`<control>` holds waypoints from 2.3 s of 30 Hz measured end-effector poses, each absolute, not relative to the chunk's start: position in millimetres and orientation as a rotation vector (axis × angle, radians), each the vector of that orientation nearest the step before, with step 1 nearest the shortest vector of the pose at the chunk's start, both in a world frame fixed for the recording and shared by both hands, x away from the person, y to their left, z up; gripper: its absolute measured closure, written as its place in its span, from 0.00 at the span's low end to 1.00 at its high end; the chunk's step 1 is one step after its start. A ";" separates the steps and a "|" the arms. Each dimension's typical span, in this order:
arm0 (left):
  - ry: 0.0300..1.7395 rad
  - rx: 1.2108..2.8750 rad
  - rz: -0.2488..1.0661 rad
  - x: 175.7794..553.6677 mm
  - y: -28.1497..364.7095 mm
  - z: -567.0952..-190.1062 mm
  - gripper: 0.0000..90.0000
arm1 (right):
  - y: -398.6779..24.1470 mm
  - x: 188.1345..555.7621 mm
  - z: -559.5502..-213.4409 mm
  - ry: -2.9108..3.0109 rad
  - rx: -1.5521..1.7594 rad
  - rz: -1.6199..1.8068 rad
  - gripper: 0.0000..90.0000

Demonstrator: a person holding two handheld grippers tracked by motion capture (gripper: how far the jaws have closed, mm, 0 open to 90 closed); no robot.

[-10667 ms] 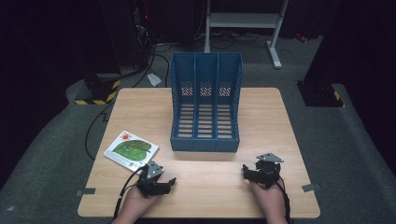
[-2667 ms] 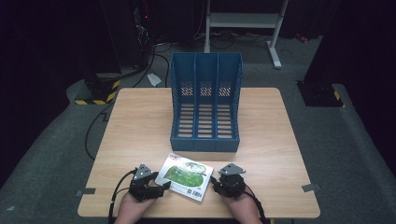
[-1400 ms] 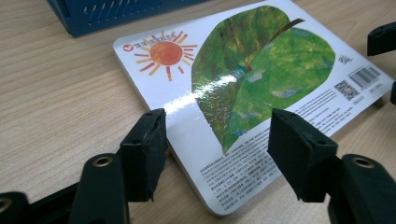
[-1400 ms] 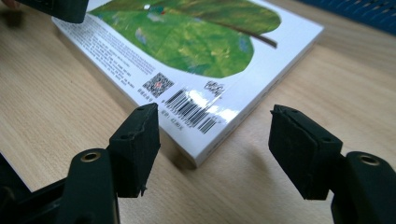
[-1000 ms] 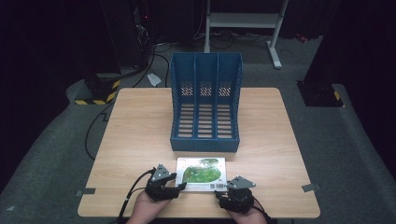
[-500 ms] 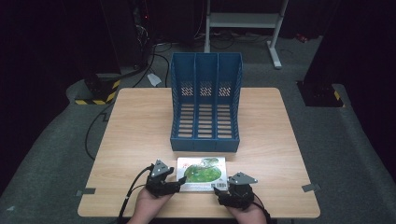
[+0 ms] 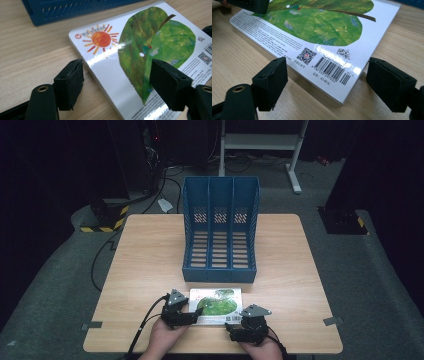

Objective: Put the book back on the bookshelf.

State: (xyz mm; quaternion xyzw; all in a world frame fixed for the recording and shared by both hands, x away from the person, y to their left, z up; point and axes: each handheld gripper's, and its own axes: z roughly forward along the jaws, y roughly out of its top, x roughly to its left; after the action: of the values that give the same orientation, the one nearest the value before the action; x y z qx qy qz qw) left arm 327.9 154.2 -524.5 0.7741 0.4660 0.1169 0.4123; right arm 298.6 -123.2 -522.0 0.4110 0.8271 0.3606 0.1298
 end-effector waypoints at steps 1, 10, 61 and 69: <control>1.181 1.939 0.293 328.1 154.2 -524.5 0.31 | -121.9 297.6 -522.0 2.400 1.211 1.044 0.18; 1.157 1.947 0.285 328.3 153.4 -524.9 0.30 | -116.2 291.6 -522.3 2.413 1.178 1.020 0.16; 1.078 1.780 0.348 309.0 160.5 -501.8 0.37 | -120.4 291.9 -523.1 2.348 1.232 1.033 0.21; 1.115 1.797 0.219 319.8 161.3 -509.8 0.37 | -120.9 292.0 -523.1 2.351 1.226 1.031 0.22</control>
State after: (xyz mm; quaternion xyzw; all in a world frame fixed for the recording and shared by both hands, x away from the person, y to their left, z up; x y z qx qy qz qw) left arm 319.8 161.3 -509.8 0.7385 0.4583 0.0898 0.4863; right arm 292.0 -120.9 -523.1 0.4263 0.8172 0.3586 0.1478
